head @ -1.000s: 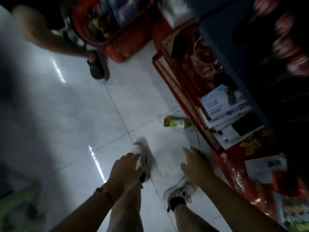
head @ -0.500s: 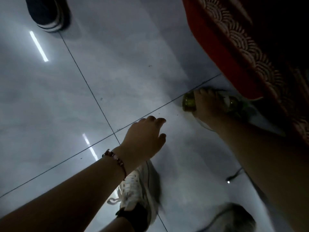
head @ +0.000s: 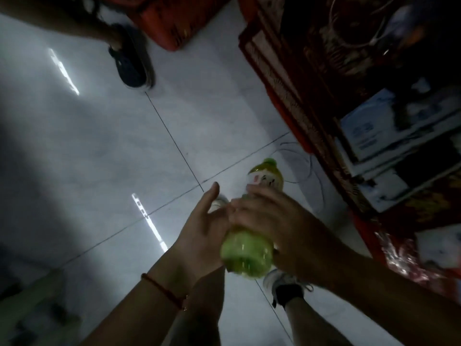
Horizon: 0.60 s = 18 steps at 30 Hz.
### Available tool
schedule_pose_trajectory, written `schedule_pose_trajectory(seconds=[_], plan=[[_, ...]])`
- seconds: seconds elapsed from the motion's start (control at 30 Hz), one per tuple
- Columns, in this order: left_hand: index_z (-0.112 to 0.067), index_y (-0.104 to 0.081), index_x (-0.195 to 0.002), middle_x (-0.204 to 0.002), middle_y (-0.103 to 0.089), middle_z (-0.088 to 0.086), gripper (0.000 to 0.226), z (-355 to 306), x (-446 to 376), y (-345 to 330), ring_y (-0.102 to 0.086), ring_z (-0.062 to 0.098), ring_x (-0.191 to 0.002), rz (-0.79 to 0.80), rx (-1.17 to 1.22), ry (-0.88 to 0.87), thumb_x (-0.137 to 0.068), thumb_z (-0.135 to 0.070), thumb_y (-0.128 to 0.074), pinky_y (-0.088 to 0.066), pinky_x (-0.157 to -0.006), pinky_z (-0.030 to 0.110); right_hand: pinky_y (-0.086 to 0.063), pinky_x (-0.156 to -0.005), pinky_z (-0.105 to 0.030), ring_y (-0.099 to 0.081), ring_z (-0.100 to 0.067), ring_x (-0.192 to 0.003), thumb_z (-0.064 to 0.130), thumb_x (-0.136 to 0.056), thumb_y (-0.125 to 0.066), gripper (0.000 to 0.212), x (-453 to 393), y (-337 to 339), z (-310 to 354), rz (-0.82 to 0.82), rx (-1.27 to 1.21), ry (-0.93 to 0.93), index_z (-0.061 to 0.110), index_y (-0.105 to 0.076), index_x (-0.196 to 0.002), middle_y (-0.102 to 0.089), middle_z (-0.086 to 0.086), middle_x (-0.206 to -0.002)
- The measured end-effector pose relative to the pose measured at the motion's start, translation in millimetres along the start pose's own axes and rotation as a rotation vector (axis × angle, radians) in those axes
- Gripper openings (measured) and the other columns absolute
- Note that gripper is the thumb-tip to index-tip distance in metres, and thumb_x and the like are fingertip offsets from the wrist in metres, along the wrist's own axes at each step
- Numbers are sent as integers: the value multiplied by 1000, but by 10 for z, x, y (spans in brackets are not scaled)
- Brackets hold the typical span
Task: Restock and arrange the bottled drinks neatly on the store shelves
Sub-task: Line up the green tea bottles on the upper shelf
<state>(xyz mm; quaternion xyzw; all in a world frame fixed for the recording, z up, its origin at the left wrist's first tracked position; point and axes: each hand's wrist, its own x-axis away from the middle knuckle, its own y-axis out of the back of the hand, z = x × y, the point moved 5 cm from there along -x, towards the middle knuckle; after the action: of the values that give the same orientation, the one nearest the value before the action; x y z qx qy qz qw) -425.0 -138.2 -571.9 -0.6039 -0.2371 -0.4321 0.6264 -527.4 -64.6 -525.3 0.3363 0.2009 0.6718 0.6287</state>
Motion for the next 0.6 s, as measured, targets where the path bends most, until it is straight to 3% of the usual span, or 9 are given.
schedule_pose_trajectory(seconds=[0.07,0.1,0.2,0.23,0.3,0.37,0.47,0.53,0.6], plan=[[-8,-63,-107,-87,-68,4,57,54,641,-609,-68,18,-83,45,-96,36,-89,-63,-55,-54,-79,30,-36,-111,-43,-25,-25,-144,21,-78,-76,70,164,653,776,-32,88,118,28,-42,-138,-34,0,-152],[-10,-63,-102,-85,-64,2,52,67,911,-888,-65,15,-82,74,-149,23,-89,-61,-58,-50,-79,27,-33,-113,-42,-23,-27,-145,18,-81,-74,68,248,916,1059,-73,102,132,30,-41,-139,-30,-2,-154],[-10,-71,-98,-90,-65,5,45,48,1799,-1799,-62,16,-84,83,-344,-88,-84,-52,-63,-47,-82,27,-16,-120,-28,-21,-20,-146,14,-87,-61,64,611,1882,1736,-290,50,-75,30,-36,-144,-27,-1,-156],[-9,-71,-99,-92,-67,8,46,23,2030,-2066,-65,18,-82,64,-400,-176,-83,-51,-64,-52,-77,30,-17,-118,-22,-22,-11,-145,14,-87,-59,66,759,2167,1874,-370,-65,-221,35,-34,-144,-27,8,-155],[-8,-70,-100,-91,-69,12,49,-22,2444,-2632,-68,21,-74,81,-504,-352,-83,-52,-62,-58,-67,33,-33,-110,-20,-35,4,-135,22,-90,-64,62,1043,2603,2103,-472,-511,-552,52,-35,-136,-37,28,-145],[-9,-70,-95,-81,-70,11,49,53,2856,-3277,-68,20,-66,186,-631,-442,-75,-51,-58,-58,-61,31,-46,-100,-27,-53,-1,-122,39,-87,-67,46,1241,2942,2390,-520,-918,-675,48,-47,-127,-57,19,-132],[-7,-70,-98,-79,-70,11,57,251,3224,-4120,-68,20,-63,353,-893,-510,-68,-55,-70,-58,-56,31,-54,-88,-26,-67,-7,-104,41,-81,-71,47,1443,3458,2803,-646,-1077,-629,30,-56,-125,-71,13,-112],[-5,-64,-116,-90,-72,13,86,508,3450,-4668,-70,24,-70,471,-1080,-594,-57,-65,-82,-56,-61,35,-55,-74,-19,-70,-2,-89,31,-71,-73,45,1660,3810,3042,-847,-1088,-573,29,-58,-113,-74,17,-95],[-7,-60,-126,-102,-73,14,102,742,3626,-5086,-71,28,-83,588,-1184,-718,-49,-68,-85,-56,-69,39,-55,-72,-19,-70,-3,-90,22,-69,-81,47,1877,4095,3174,-1025,-1035,-520,33,-58,-109,-74,15,-97]])
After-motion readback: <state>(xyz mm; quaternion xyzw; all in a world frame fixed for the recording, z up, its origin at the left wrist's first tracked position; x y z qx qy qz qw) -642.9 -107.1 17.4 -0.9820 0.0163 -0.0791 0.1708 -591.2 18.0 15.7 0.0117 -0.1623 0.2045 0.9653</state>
